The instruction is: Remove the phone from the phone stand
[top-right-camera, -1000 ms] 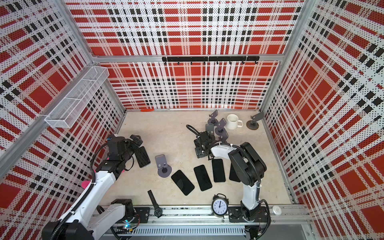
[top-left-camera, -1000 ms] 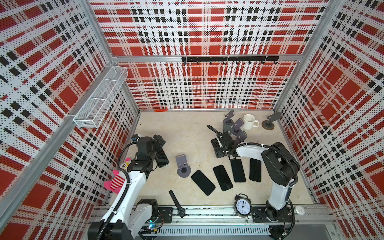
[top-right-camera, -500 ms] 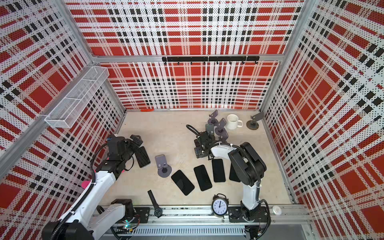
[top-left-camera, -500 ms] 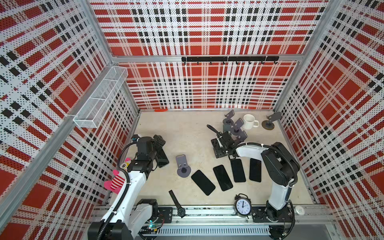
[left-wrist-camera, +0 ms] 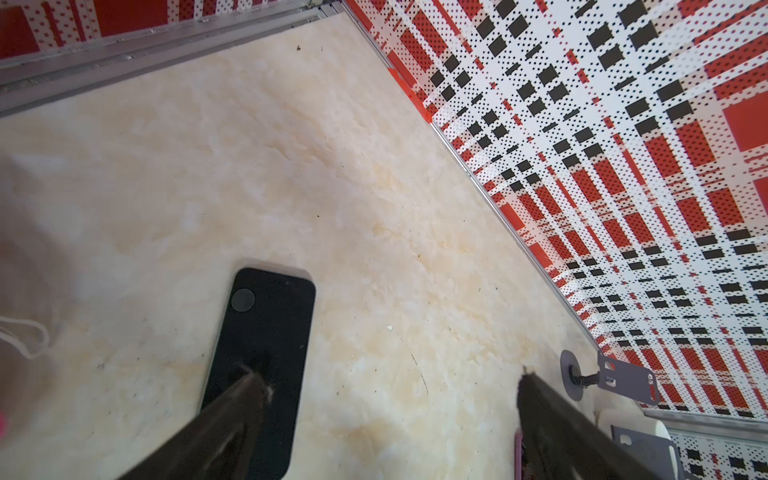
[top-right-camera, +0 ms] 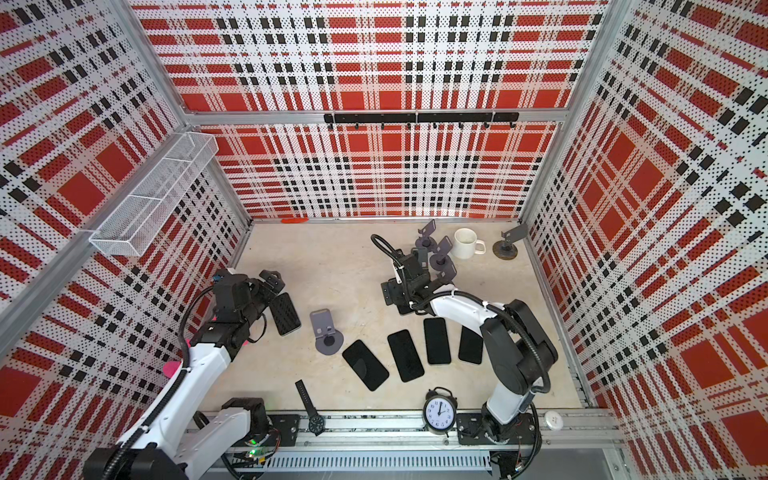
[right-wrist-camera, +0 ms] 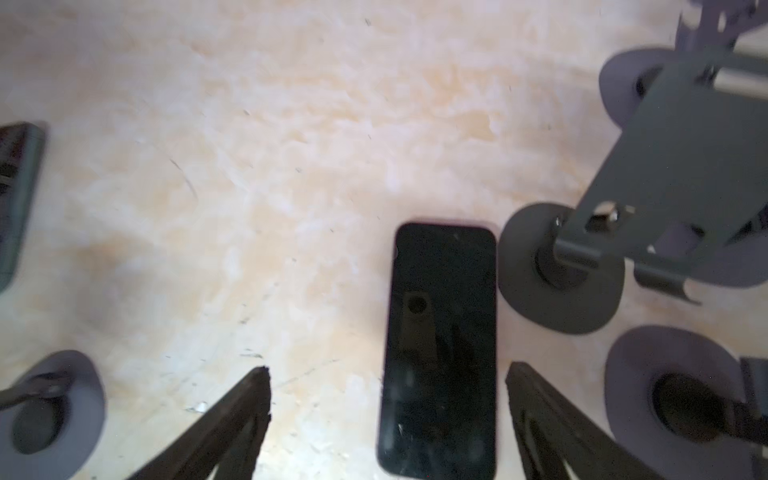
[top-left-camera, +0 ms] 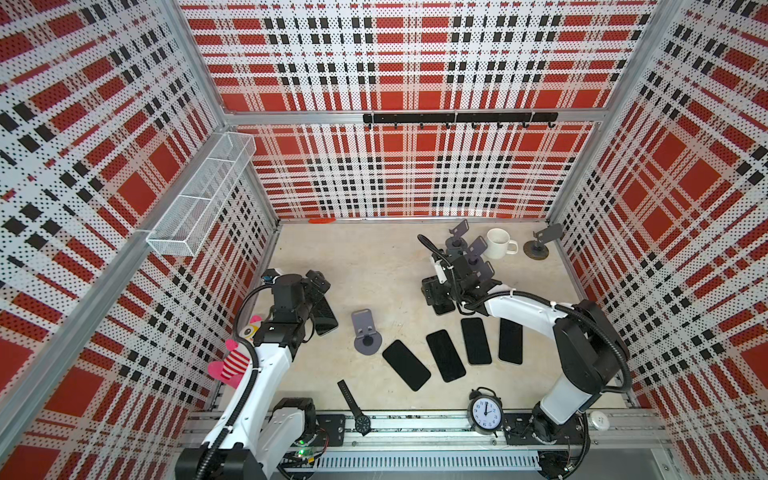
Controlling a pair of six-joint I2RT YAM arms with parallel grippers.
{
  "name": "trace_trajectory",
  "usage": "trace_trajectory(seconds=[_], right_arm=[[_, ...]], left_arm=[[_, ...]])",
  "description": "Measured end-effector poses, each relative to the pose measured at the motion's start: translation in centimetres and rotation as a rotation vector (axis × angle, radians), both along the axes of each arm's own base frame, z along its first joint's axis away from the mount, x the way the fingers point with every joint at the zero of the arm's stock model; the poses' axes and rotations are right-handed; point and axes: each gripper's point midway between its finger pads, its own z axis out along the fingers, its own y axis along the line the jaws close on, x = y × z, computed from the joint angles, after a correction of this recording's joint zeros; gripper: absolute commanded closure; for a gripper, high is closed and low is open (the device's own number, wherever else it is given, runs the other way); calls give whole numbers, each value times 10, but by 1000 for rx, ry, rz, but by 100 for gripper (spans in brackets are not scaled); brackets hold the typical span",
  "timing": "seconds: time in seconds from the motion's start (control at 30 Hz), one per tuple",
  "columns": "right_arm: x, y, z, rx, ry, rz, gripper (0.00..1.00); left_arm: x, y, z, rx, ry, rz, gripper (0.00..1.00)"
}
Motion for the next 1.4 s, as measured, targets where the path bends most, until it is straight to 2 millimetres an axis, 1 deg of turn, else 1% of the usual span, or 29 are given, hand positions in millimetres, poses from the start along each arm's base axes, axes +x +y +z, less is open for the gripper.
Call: trace_trajectory(seconds=[0.07,0.1,0.2,0.27,0.43,0.5,0.57,0.7,0.83,1.03,1.1,1.23,1.37,1.4], right_arm=[[-5,23,15,48,-28,66,10],[-9,32,18,62,-32,99,10],[-32,68,27,133,-29,253,13],[-51,91,32,195,-13,367,14],[-86,128,39,326,15,572,14],[-97,140,35,348,37,627,14],[-106,154,26,366,69,679,15],[-117,170,6,388,132,729,15],[-118,179,-6,399,169,747,17],[-116,191,-9,444,199,774,35],[-117,195,-8,463,205,782,43],[-116,201,-4,491,203,794,68],[-114,203,0,506,198,789,88],[-114,204,1,508,198,787,95]], left_arm=[[0,4,1,15,-1,15,2],[-1,7,1,22,-1,23,2],[-2,13,-5,38,16,33,2],[-1,19,-14,38,45,35,2],[-4,28,-32,17,105,38,2],[-6,27,-36,7,112,33,2],[-8,26,-38,0,114,27,2],[-8,25,-36,-7,104,17,2],[-9,26,-34,-9,97,22,2],[-10,25,-37,-15,103,14,2],[-11,25,-38,-16,107,14,2],[-11,25,-38,-18,106,13,2],[-11,26,-37,-19,103,15,2],[-11,26,-37,-19,102,16,2]])
